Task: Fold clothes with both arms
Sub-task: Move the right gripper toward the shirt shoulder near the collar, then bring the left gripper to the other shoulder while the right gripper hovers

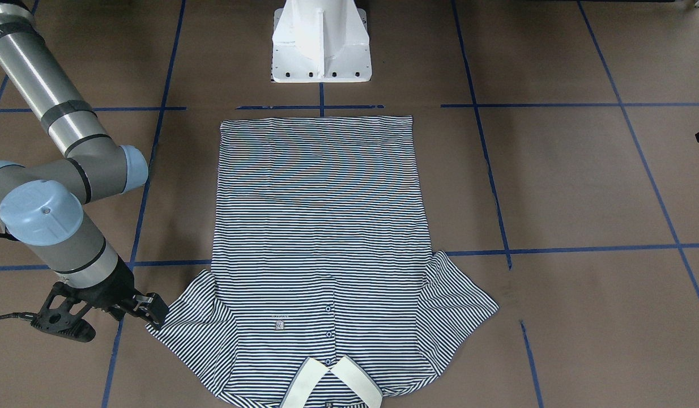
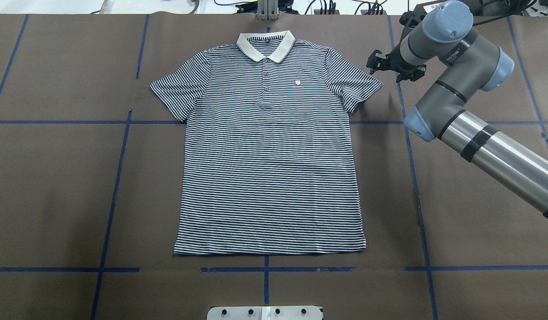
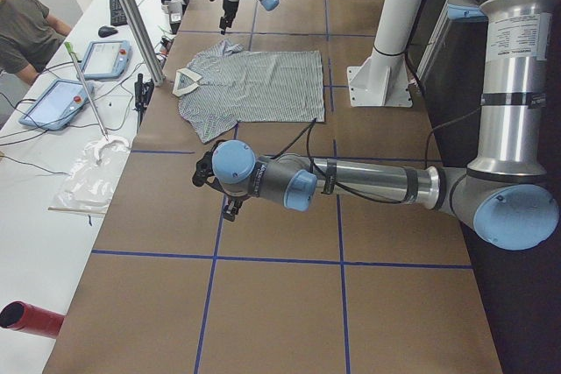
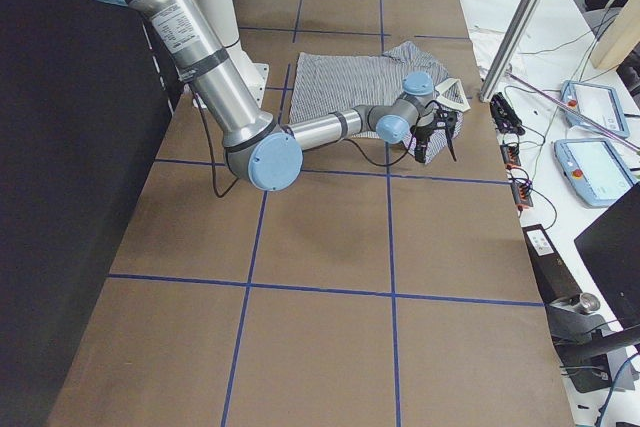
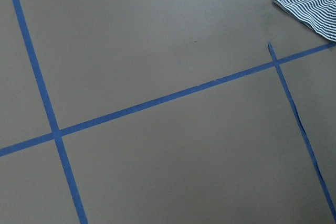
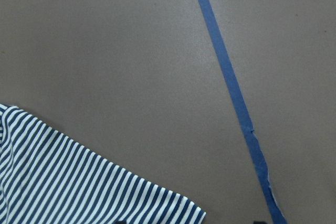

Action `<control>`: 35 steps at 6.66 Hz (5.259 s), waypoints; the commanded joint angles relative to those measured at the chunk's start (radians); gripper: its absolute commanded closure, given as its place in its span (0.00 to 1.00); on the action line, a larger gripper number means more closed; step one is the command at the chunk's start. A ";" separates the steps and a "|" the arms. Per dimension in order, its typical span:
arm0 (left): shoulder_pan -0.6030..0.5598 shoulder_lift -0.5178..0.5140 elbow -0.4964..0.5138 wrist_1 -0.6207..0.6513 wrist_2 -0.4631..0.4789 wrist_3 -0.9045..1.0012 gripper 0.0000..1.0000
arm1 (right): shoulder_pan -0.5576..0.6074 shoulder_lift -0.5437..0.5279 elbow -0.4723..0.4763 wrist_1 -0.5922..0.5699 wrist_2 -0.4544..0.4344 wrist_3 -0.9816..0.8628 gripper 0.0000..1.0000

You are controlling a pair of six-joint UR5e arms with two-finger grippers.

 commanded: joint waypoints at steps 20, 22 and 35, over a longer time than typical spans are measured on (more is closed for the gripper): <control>0.031 -0.032 0.003 -0.051 0.005 -0.006 0.00 | -0.155 0.365 -0.284 -0.077 -0.199 0.069 1.00; 0.176 -0.214 0.033 -0.057 0.167 -0.247 0.00 | -0.152 0.366 -0.278 -0.077 -0.231 0.069 0.00; 0.627 -0.712 0.621 -0.396 0.731 -1.100 0.35 | -0.093 0.004 0.210 -0.071 -0.113 0.060 0.00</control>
